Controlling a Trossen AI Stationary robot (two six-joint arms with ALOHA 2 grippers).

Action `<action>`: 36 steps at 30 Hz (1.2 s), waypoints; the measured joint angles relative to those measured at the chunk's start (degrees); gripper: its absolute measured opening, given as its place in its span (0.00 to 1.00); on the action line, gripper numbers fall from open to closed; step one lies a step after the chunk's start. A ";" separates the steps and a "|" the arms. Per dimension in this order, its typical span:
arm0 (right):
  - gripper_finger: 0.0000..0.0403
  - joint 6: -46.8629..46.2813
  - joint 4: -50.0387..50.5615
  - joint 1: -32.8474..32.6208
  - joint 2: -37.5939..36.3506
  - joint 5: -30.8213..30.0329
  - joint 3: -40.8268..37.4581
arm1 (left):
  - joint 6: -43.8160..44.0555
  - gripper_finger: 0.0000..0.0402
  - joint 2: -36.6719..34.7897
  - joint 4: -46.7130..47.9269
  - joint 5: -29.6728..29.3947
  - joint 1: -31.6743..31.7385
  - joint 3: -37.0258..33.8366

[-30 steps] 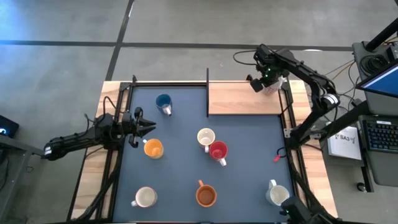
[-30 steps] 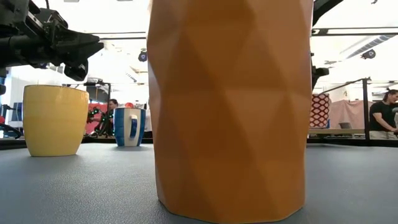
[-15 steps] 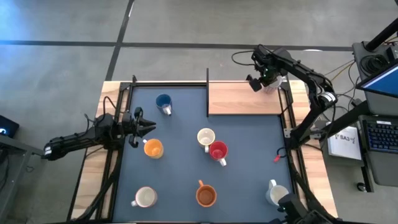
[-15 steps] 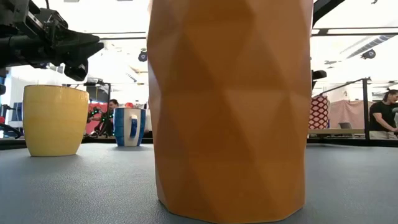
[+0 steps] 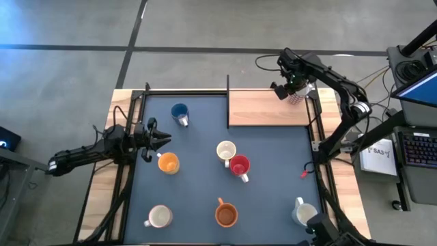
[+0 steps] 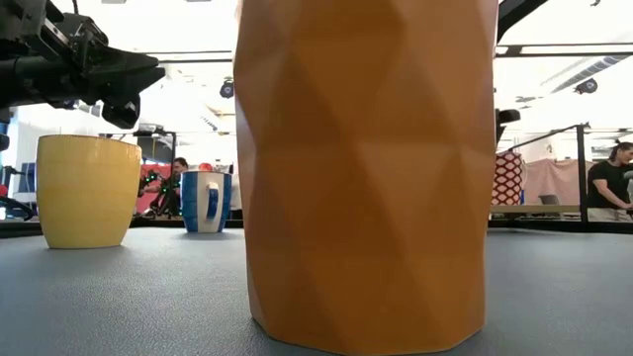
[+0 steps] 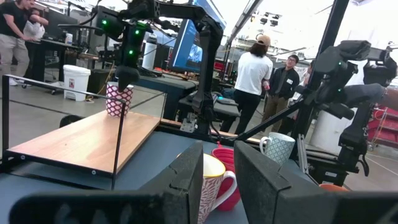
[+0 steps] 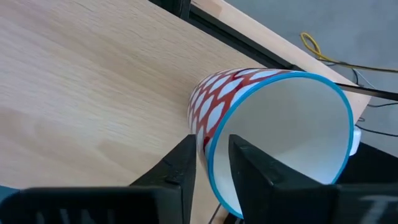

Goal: Place coffee mugs
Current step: Move the blue mug to the center of the table

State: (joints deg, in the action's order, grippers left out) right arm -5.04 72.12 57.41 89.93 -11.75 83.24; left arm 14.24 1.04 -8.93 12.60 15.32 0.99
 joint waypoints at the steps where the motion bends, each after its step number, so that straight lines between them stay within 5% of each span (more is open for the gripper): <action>1: 0.22 0.15 0.02 0.00 -0.24 0.00 0.00 | 0.00 0.18 0.00 0.00 0.00 0.01 0.00; 10: 0.21 -0.56 0.02 -0.26 -6.01 0.37 0.00 | 0.00 0.18 0.00 0.00 0.00 0.01 0.00; 16: 0.18 -0.78 -2.39 -3.17 -11.90 9.12 0.00 | 0.01 0.18 0.00 0.00 0.00 0.00 0.00; 30: 0.17 -5.17 -5.34 -24.48 -21.20 13.42 0.00 | -0.19 0.18 0.00 -0.13 -0.15 -0.01 0.00; 36: 0.17 -11.15 -5.33 -33.35 -22.93 13.12 0.00 | -8.58 0.18 0.05 -8.93 -4.27 0.00 0.00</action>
State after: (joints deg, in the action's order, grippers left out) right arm -16.19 66.78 24.06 67.00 1.37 83.24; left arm 5.66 1.09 -17.86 8.33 15.32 0.99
